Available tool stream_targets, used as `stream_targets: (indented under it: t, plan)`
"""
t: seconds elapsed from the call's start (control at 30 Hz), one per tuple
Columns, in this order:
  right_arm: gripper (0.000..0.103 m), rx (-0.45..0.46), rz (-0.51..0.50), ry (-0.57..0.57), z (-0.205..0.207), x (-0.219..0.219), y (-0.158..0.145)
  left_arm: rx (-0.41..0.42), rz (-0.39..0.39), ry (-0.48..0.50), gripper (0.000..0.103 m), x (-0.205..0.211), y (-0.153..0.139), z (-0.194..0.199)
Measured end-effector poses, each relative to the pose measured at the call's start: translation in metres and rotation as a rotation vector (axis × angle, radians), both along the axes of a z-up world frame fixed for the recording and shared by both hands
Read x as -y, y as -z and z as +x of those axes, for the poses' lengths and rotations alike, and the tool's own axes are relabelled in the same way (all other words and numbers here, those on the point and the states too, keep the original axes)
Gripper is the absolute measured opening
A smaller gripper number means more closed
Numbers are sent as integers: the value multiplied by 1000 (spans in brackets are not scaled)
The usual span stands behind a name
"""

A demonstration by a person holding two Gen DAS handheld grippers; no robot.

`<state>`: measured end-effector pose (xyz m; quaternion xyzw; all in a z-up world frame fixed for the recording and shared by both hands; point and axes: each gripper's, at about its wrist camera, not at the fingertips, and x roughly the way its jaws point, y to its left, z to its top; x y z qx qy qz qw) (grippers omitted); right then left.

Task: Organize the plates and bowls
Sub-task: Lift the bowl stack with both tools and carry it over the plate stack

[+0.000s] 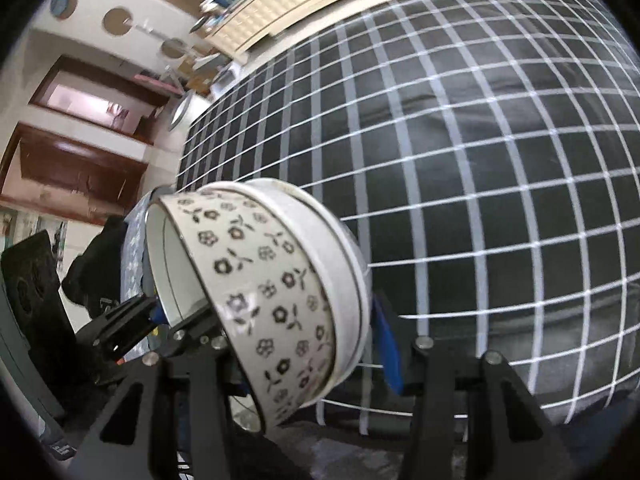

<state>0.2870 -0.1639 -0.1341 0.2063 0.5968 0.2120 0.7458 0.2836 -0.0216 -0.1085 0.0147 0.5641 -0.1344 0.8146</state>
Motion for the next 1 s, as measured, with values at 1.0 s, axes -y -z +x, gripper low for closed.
stream_targets:
  t: [1.0]
  plan:
    - [52, -84, -94, -197, 11, -114, 40, -91, 29, -179, 31, -113, 39, -22]
